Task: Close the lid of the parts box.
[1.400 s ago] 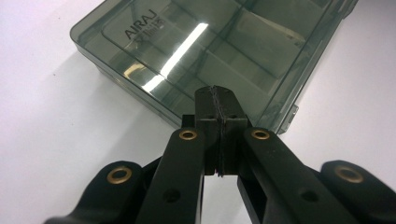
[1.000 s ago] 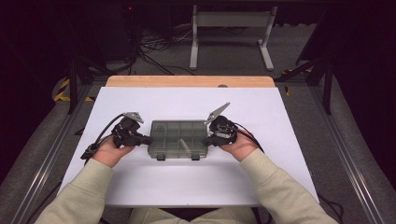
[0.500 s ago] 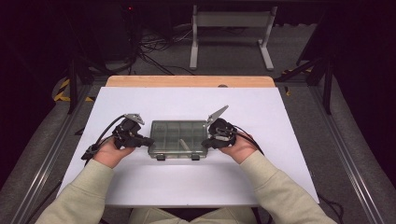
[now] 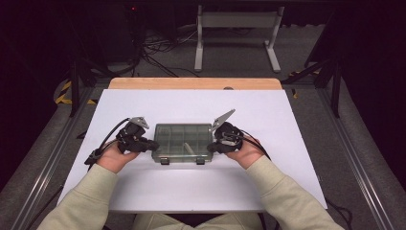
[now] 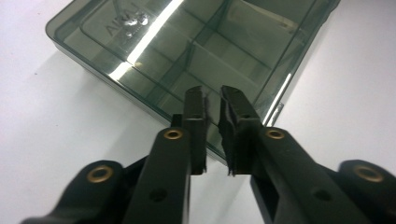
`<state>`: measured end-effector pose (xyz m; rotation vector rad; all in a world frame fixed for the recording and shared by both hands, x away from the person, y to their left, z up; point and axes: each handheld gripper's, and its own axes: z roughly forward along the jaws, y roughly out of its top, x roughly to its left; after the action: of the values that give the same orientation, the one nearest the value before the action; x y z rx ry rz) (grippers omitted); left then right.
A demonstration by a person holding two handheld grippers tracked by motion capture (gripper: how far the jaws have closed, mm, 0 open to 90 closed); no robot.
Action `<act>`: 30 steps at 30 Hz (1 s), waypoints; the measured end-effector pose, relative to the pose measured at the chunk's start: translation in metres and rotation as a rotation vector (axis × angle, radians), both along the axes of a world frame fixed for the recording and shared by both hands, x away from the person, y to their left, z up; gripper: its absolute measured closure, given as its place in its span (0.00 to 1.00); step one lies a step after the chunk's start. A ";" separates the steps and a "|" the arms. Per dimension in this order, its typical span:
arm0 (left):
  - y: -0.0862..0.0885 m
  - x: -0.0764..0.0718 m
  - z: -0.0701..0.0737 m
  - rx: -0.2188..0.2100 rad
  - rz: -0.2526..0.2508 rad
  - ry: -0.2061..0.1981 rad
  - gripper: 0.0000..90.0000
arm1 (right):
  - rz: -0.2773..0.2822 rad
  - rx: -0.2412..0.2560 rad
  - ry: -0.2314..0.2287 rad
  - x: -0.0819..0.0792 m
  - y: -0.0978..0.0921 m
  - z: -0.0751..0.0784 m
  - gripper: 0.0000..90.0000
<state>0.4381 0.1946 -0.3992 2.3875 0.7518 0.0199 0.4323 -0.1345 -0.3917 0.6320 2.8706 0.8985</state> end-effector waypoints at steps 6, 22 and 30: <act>0.006 -0.006 0.012 -0.084 0.036 -0.044 0.62 | -0.013 0.056 -0.021 -0.003 -0.003 0.010 0.85; 0.021 -0.027 0.030 -0.322 0.045 -0.138 0.14 | -0.090 0.285 -0.209 -0.027 -0.035 0.047 0.30; 0.033 -0.041 0.033 -0.422 0.078 -0.236 0.06 | -0.105 0.369 -0.305 -0.041 -0.058 0.054 0.13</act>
<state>0.3969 0.2279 -0.3660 1.9156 0.6608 0.1571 0.3918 -0.1929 -0.3382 0.6034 2.4008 1.3871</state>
